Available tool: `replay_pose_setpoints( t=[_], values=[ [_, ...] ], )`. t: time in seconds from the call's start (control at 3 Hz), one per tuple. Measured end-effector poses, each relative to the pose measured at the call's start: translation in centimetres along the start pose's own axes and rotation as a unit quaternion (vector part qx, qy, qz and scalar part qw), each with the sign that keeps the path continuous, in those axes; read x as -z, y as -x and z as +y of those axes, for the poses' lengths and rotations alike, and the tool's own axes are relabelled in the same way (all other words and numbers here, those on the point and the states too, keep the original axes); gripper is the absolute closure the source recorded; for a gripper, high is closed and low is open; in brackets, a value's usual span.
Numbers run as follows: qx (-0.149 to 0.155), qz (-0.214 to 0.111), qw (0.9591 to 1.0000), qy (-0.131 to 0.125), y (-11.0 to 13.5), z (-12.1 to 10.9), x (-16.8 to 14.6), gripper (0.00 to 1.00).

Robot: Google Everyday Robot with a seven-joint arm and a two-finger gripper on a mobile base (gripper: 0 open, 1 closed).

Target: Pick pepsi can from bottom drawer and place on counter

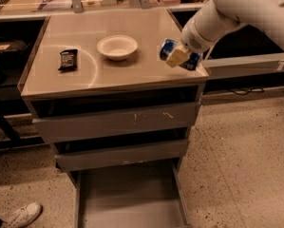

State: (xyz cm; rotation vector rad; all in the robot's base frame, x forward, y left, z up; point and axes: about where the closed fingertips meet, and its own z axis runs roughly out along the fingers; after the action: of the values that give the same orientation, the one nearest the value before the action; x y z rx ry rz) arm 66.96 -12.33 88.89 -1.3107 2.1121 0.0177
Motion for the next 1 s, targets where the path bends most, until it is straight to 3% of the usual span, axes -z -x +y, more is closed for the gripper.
replay_pose_setpoints(
  t=[0.33, 1.0],
  values=[
    [0.008, -0.008, 0.9999, 0.006, 2.7, -2.8, -1.4, 1.0],
    [0.016, -0.027, 0.9991, 0.029, 5.7, -5.9, -5.7, 1.0]
  ],
)
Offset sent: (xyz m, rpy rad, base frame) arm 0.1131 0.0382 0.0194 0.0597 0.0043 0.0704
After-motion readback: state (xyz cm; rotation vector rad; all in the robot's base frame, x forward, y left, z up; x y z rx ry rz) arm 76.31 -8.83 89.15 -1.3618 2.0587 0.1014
